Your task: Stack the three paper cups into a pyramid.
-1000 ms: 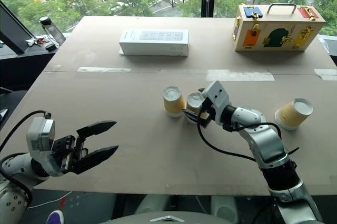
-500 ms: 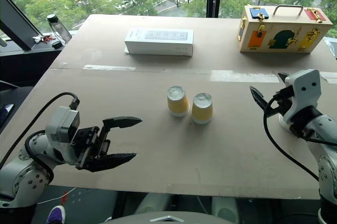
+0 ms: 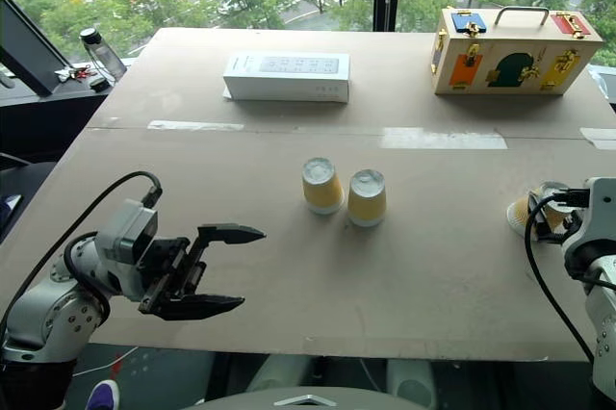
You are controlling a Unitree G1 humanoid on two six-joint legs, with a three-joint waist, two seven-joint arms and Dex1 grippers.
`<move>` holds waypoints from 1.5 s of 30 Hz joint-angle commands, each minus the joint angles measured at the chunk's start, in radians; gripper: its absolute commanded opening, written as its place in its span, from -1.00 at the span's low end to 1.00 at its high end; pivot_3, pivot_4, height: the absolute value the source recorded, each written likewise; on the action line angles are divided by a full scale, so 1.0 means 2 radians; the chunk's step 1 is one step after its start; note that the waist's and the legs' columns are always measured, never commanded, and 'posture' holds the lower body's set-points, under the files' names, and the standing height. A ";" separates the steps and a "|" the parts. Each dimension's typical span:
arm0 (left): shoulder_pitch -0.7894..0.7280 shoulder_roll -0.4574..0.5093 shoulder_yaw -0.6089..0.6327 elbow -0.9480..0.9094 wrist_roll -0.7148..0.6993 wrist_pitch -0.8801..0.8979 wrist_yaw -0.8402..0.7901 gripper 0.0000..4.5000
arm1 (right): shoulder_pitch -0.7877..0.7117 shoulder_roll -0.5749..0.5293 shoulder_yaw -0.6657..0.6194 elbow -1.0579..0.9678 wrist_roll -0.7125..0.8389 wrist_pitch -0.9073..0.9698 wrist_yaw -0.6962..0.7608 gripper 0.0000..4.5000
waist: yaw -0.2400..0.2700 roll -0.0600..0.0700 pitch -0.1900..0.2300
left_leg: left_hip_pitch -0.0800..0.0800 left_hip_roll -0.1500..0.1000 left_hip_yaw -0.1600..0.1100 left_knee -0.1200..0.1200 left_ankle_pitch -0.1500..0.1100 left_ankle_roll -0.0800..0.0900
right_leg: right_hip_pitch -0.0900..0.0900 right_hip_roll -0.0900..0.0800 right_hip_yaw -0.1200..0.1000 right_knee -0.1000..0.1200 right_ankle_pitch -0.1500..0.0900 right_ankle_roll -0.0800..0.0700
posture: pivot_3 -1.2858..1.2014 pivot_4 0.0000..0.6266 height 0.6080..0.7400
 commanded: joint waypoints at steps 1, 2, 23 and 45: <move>0.006 -0.001 0.006 -0.002 0.001 -0.014 -0.008 1.00 | -0.011 0.009 -0.024 0.004 0.012 0.002 -0.014 0.97 | 0.000 0.000 0.000 | 0.000 0.000 0.000 0.000 0.000 0.000 | 0.000 0.000 0.000 0.000 0.000 0.000 | 0.03 -0.52 1.00; 0.008 -0.002 0.007 -0.002 0.001 -0.015 -0.008 1.00 | -0.011 0.010 -0.024 0.009 0.015 -0.001 -0.012 0.97 | 0.000 0.000 0.000 | 0.000 0.000 0.000 0.000 0.000 0.000 | 0.000 0.000 0.000 0.000 0.000 0.000 | 0.03 -0.52 1.00; 0.112 -0.057 0.150 0.052 -0.027 -0.045 0.056 1.00 | -0.262 -0.064 0.197 -0.041 0.226 0.042 0.128 -0.05 | -0.015 -0.001 0.001 | 0.000 0.002 0.000 -0.001 0.000 0.000 | -0.001 -0.001 -0.003 0.000 0.000 0.000 | 0.03 -0.52 1.00; 0.164 -0.067 0.188 -0.027 -0.057 -0.023 0.125 1.00 | -0.340 -0.063 0.352 0.036 0.143 0.014 0.173 0.98 | -0.009 -0.001 0.002 | -0.001 0.003 0.000 0.000 -0.001 -0.001 | -0.001 0.000 -0.004 -0.002 0.001 -0.002 | 0.03 -0.52 1.00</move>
